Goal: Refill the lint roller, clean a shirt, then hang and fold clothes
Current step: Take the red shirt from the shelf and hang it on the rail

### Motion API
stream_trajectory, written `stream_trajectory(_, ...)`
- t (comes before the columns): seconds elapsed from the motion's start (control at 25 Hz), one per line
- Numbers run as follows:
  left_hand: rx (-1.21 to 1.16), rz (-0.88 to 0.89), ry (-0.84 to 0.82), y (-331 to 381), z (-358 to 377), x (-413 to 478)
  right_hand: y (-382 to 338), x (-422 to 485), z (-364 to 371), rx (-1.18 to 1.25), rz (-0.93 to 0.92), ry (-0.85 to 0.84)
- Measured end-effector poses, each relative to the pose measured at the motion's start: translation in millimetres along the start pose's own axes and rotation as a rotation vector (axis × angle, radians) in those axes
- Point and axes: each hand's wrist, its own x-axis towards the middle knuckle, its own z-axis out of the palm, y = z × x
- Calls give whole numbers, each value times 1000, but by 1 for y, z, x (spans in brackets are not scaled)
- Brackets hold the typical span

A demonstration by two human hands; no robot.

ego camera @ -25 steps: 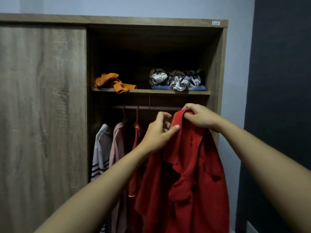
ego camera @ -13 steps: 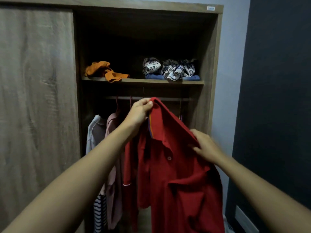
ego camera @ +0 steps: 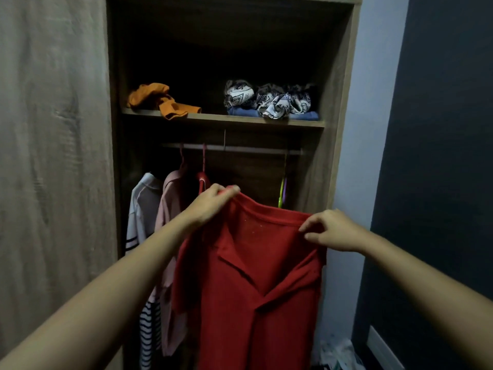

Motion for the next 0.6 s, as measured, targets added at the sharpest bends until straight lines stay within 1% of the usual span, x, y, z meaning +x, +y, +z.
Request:
stream_trajectory(0.04,209,79,-54,-2,0,0,6,2,5,18,53,54)
stream_trajectory(0.08,322,124,-104,-7,0,1,11,3,9,30,101,92)
stream_trajectory(0.12,335,141,-151,-13,-1,2,16,4,13,36,141,117)
stream_trajectory(0.24,152,88,-248,-34,-1,12,19,11,17,116,202,167)
stream_trajectory(0.28,92,70,-264,-41,0,18,19,18,18,152,210,144)
stream_trajectory(0.36,12,39,-300,-58,6,34,15,33,19,149,200,20)
stream_trajectory(0.44,31,19,-346,-72,16,56,9,50,22,85,170,-121)
stream_trajectory(0.48,38,-5,-384,-76,21,65,5,57,23,59,171,-157)
stream_trajectory(0.56,-42,-74,-500,-79,32,86,0,74,25,45,214,-153)
stream_trajectory(0.6,-97,-95,-512,-78,40,100,-2,83,26,51,239,-148)
